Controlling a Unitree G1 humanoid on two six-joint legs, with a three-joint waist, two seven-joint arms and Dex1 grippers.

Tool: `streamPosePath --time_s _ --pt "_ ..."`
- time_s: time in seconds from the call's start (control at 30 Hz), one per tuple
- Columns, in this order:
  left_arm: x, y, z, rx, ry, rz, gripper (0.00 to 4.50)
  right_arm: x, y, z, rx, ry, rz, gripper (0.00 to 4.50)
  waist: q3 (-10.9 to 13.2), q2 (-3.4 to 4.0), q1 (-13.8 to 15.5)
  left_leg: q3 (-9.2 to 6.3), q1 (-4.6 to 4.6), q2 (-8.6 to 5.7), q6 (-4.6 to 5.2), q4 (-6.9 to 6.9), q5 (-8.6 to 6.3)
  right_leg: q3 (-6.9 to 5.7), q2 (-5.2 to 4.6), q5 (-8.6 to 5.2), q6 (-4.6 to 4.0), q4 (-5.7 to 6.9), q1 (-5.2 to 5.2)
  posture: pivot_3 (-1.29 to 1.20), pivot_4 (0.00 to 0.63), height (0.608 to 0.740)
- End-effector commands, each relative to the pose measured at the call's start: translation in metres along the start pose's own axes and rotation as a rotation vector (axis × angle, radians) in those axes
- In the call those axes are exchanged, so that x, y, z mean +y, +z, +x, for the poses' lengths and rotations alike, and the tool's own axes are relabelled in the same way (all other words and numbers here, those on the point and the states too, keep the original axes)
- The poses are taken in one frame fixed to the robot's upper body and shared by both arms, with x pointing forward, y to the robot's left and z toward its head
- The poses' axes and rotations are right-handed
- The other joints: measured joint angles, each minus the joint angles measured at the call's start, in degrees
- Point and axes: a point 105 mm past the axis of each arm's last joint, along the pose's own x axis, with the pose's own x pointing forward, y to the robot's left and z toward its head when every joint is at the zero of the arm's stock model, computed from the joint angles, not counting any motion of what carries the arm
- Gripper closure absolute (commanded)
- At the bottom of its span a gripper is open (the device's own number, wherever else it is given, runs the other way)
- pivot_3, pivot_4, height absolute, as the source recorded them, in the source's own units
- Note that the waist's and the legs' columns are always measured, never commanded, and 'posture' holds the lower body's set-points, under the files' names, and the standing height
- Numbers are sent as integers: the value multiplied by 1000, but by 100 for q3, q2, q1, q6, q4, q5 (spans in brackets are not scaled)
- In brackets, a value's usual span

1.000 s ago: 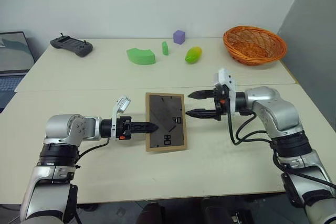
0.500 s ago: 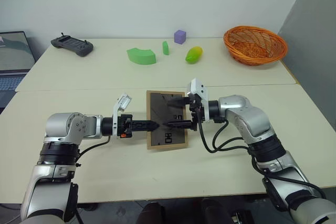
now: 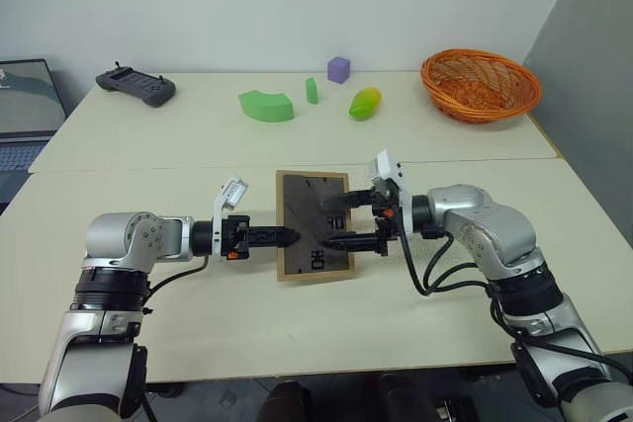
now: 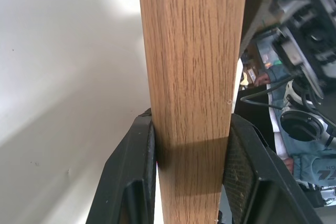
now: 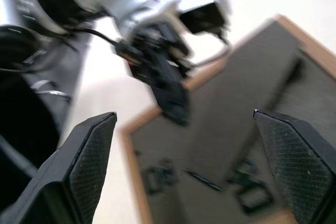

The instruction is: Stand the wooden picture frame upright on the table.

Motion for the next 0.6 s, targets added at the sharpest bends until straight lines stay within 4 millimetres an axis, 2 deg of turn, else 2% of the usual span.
streamPosePath --time_s 0.03,0.2,0.33,0.43,0.6 --pt "-14 12 2 -20 -50 66 3188 -7 5 16 -15 -52 -63 59 0 0 -4 0 0 0 -3 0 2 0 0 0 0 0 0 0 150 740" --pt "-14 12 0 -16 -49 68 3188 13 9 26 -49 51 -70 59 0 0 -2 1 -3 0 -10 -1 6 2 1 0 0 -3 -2 0 150 740" --pt "-12 11 -4 -19 -39 63 3188 41 18 16 -92 205 -11 59 0 0 6 -1 -4 0 -6 0 3 1 1 0 0 -3 -2 0 150 740" --pt "-11 9 -5 -19 -34 60 3188 39 16 8 -85 200 13 59 0 0 8 -2 -3 0 0 0 0 0 0 0 0 -3 -1 0 150 740" --pt "-12 8 -6 -22 -36 54 3188 21 15 -7 -89 112 25 59 0 0 1 -3 -1 0 2 -1 -1 -1 1 0 0 0 -2 0 150 740"
